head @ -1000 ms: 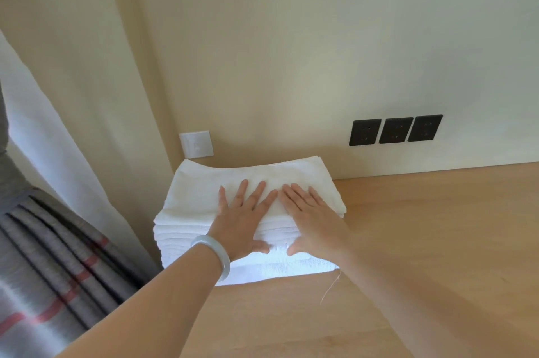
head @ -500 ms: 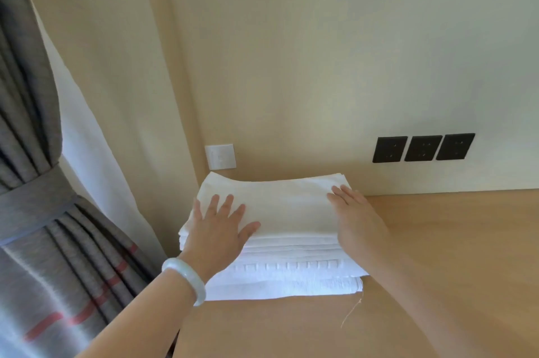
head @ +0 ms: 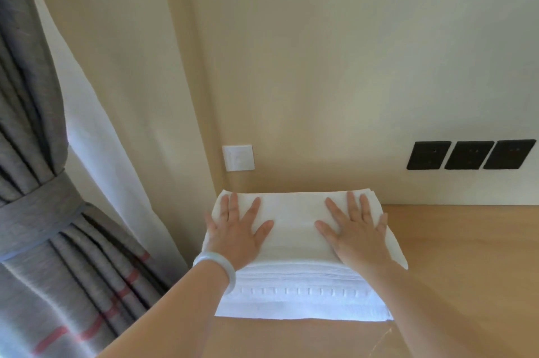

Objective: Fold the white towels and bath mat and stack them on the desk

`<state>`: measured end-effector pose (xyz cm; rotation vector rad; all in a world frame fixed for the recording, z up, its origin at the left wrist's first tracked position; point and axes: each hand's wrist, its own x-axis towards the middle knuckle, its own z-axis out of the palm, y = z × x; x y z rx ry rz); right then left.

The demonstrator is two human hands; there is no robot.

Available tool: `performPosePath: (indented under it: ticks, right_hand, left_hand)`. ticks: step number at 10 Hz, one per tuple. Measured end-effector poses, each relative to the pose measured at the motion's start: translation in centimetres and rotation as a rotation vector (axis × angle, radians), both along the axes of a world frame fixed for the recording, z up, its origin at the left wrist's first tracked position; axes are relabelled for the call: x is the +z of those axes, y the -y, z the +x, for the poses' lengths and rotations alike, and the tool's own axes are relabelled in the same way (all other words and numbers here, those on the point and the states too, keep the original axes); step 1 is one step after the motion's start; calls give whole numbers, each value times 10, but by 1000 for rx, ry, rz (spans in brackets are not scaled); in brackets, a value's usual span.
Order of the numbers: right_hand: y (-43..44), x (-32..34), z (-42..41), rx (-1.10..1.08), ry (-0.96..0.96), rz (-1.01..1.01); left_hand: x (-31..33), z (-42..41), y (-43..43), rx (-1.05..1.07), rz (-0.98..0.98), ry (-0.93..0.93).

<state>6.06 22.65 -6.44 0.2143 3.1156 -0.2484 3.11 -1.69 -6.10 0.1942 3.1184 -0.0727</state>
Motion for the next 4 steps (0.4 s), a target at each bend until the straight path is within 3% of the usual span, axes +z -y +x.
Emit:
performPosePath:
  ticks: [3, 4]
  right_hand:
    - [-9, 20, 5, 76, 104, -64]
    - [-15, 30, 28, 100, 141, -177]
  left_hand:
    - [22, 5, -7, 37, -36, 81]
    - [34, 20, -24, 7, 32, 107]
